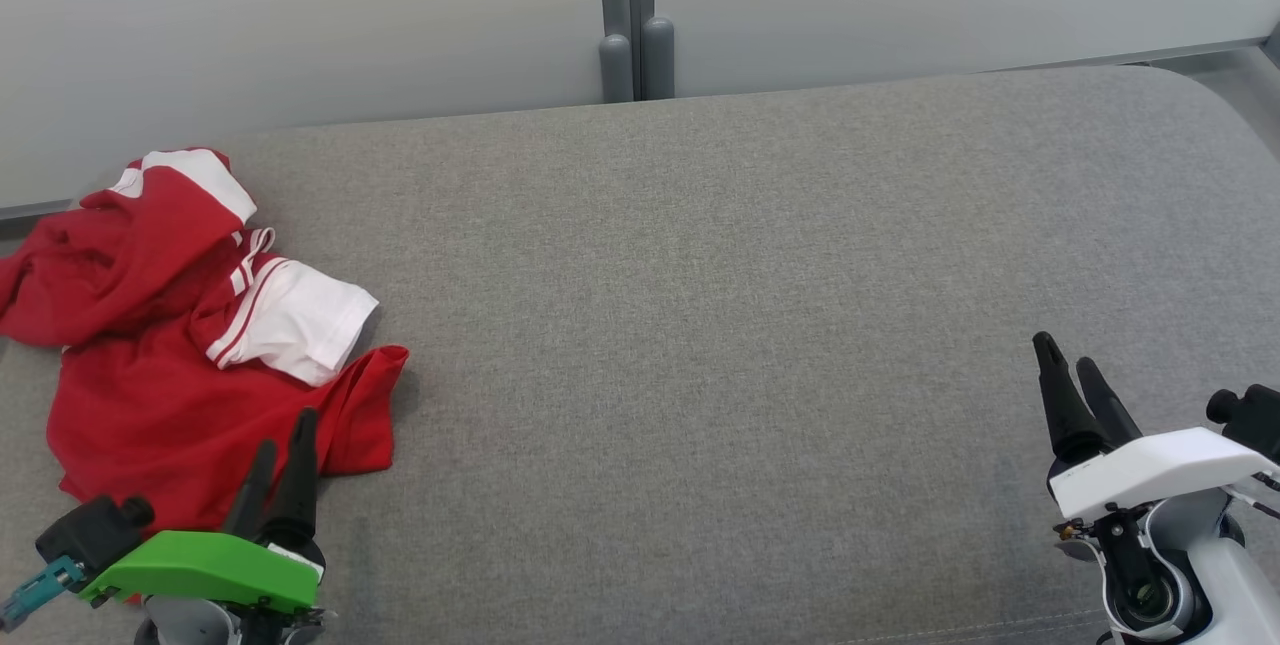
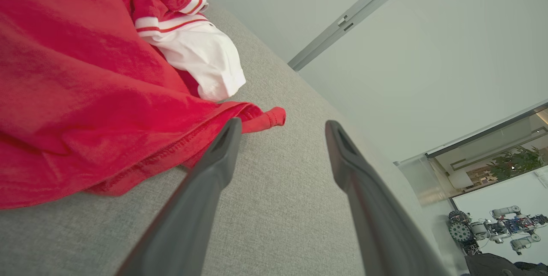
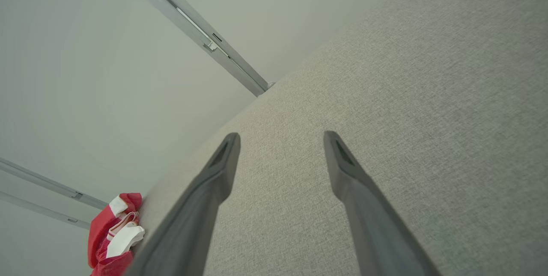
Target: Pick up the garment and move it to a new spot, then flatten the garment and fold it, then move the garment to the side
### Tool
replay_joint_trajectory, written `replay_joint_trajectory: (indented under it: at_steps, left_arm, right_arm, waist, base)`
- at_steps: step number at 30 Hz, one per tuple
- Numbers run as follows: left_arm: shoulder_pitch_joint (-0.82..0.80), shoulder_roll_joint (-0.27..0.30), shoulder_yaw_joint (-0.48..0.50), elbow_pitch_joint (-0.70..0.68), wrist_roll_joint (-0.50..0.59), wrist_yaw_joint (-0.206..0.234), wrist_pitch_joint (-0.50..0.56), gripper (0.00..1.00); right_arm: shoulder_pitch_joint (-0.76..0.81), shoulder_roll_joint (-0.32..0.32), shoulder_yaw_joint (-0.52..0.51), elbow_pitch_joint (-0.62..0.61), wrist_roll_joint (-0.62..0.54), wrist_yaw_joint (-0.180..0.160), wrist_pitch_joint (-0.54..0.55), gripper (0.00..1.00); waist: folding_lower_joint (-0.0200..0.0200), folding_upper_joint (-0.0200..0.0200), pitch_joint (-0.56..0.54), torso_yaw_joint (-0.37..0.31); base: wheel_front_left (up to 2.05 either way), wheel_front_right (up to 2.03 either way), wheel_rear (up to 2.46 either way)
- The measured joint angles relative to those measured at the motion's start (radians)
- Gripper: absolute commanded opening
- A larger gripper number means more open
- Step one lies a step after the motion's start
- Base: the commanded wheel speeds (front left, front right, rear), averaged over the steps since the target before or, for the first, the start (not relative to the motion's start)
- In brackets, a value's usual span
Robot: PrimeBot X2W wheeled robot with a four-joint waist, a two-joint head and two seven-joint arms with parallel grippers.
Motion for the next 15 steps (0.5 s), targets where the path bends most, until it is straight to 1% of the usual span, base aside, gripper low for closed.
replay_joint_trajectory:
  at_steps: [2, 4, 13, 15]
  left_arm:
    - [0.0, 0.001, -0.004, -0.002, 0.036, 0.0, -0.008, 1.0]
    - [0.0, 0.002, -0.006, -0.003, 0.047, 0.001, -0.009, 1.0]
    - [0.0, 0.012, -0.021, -0.015, 0.166, 0.009, -0.043, 1.0]
    - [0.0, 0.018, -0.022, -0.019, 0.189, 0.009, -0.046, 1.0]
  right_arm:
    - [0.0, -0.002, 0.01, -0.001, -0.031, -0.003, -0.007, 1.0]
    - [0.0, -0.003, 0.015, -0.003, -0.044, -0.004, -0.011, 1.0]
    - [0.0, -0.018, 0.041, -0.011, -0.165, -0.029, -0.039, 1.0]
    - [0.0, -0.021, 0.046, -0.012, -0.193, -0.03, -0.048, 1.0]
  waist:
    - [0.0, 0.0, 0.0, 0.0]
    - [0.0, 0.0, 0.0, -0.001]
    - [0.0, 0.0, 0.006, -0.007]
    - [0.0, 0.0, 0.008, -0.008]
  base:
    - [0.0, 0.0, 0.0]
    - [0.0, 0.0, 0.0]
    - [0.0, 0.0, 0.0]
    - [0.0, 0.0, 0.0]
